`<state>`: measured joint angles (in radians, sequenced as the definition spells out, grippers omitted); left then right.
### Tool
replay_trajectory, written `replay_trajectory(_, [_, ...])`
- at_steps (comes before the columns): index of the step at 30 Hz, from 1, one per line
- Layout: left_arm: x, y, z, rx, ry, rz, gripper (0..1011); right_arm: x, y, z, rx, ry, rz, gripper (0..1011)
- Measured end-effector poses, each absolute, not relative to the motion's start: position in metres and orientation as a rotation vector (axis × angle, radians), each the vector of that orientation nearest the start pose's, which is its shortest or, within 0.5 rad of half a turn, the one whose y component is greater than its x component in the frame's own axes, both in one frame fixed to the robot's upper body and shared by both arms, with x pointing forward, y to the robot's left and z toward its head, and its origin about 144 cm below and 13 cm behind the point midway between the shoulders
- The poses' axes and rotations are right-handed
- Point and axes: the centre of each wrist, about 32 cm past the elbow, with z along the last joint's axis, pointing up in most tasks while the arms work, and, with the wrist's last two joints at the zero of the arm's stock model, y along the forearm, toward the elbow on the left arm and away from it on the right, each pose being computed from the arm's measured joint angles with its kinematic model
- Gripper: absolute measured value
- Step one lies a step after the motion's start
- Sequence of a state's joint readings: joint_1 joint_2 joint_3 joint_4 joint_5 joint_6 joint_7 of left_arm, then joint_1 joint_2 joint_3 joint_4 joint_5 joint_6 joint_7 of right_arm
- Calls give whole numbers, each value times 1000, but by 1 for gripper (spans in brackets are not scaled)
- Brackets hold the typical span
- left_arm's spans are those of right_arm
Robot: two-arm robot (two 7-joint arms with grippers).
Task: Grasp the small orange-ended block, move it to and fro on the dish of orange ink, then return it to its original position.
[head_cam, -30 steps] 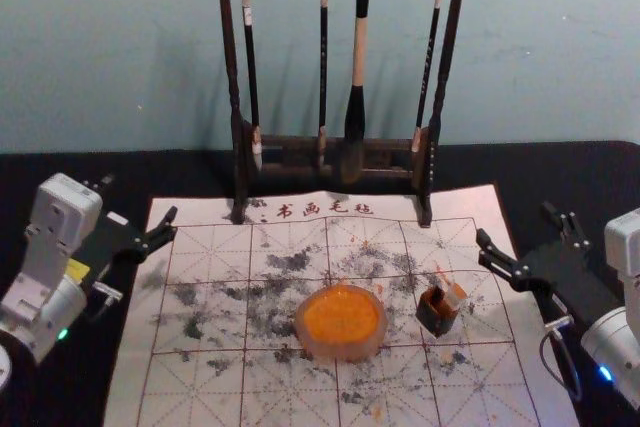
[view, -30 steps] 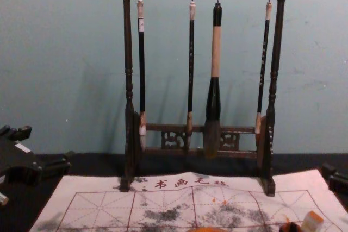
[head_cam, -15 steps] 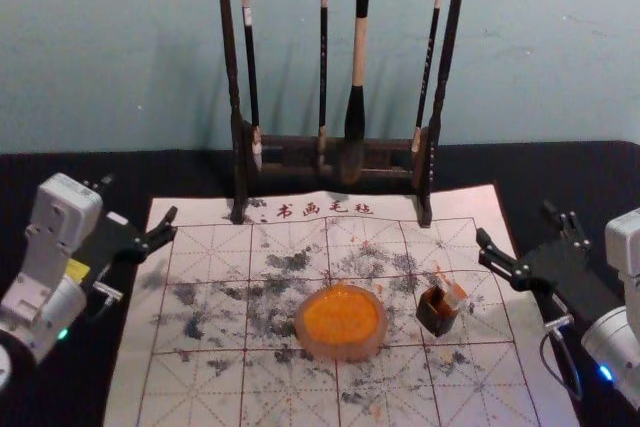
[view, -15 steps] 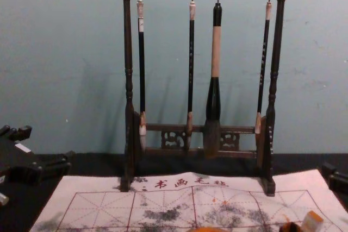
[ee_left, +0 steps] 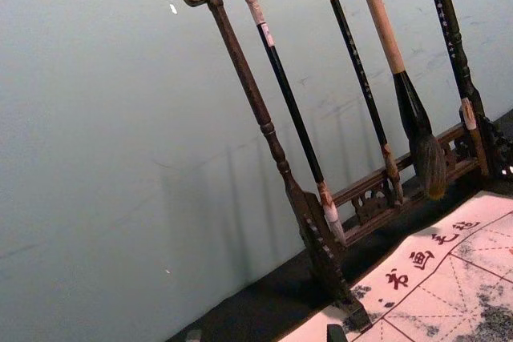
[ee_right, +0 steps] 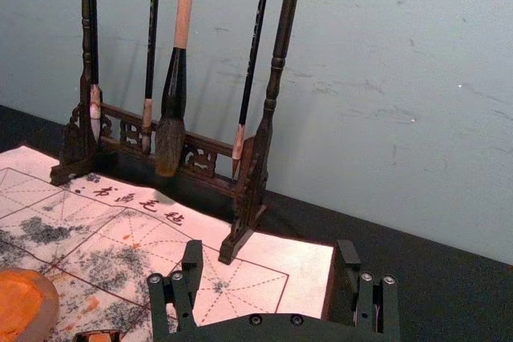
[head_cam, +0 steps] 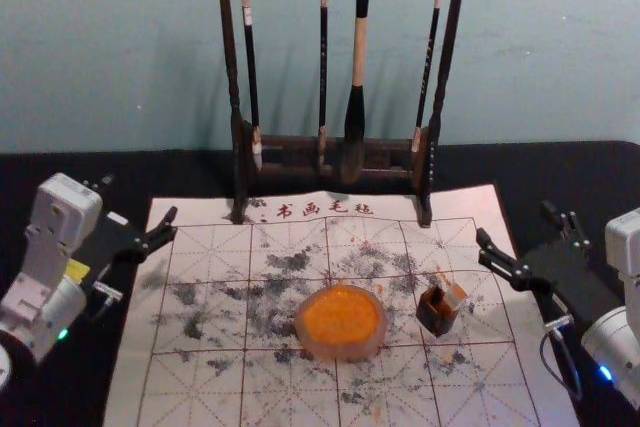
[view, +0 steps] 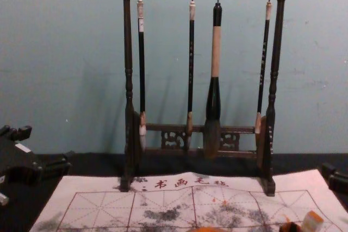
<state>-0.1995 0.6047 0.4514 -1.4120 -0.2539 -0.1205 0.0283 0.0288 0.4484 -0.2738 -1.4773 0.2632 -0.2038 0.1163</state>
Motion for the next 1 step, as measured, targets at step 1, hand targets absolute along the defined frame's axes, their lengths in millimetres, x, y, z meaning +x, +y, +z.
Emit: replay_trajectory(1, [489,310,1140,305,-285,1248,1010,454,-290,1118,-106,-162,-1210,1002])
